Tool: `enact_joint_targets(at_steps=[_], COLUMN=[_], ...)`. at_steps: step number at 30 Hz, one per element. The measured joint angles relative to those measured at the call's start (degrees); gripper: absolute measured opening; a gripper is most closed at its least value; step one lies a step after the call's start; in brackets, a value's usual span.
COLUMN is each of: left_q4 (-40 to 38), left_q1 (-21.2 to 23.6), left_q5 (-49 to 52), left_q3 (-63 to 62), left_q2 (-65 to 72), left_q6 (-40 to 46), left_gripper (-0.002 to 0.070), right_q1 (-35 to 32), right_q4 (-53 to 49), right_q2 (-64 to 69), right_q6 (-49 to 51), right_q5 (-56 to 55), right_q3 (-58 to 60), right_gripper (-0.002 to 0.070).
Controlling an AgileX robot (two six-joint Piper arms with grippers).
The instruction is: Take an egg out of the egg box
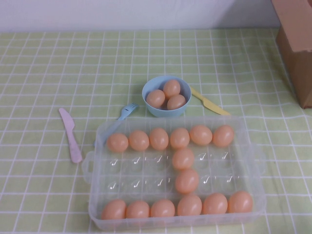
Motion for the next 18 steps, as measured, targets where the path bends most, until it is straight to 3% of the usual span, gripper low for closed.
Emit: enact_joint_targets(at_steps=[18], left_q4=[0.4], left_q1=[0.0], left_q5=[0.0], left_q3=[0.0], left_q2=[0.0], left_q6=[0.0], left_gripper=[-0.0003], right_q1=[0.0], right_q4=[0.0], right_q2=[0.0], right_q6=[0.0], right_q5=[0.0], right_q3=[0.0], right_gripper=[-0.0017])
